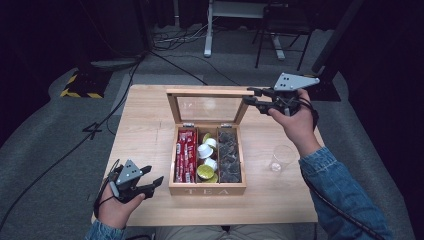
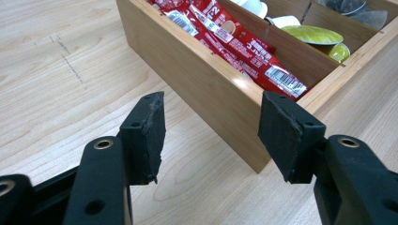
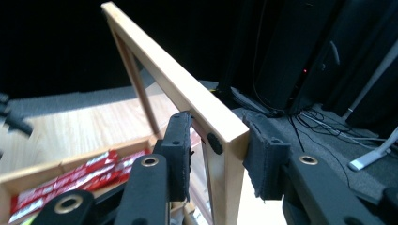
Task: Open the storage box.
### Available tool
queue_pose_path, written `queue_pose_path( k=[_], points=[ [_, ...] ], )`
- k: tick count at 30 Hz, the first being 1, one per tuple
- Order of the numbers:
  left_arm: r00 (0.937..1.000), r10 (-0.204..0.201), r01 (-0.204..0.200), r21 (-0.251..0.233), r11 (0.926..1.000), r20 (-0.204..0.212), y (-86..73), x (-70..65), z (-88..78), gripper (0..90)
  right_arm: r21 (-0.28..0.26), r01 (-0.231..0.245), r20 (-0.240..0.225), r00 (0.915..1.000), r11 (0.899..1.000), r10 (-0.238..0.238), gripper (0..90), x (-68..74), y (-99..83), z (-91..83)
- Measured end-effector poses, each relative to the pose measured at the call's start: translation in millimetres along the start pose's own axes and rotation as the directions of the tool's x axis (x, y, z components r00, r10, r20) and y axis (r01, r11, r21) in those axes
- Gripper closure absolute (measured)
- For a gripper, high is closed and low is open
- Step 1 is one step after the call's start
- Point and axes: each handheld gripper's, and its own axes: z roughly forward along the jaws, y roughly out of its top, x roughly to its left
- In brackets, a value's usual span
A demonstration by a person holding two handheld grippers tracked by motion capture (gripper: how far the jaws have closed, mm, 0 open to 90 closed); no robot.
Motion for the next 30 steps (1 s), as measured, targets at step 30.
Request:
queue_pose_path(
  k=[30],
  points=[
    [0.9996, -0.028, 0.028, 0.019, 0.9994, 0.000, -6.2, 7.2, 2.6, 39.7, 0.067, -0.070, 0.193, 0.9797, 0.995, 0.056, 54.2, -51.5, 10.2, 56.8]
  ],
)
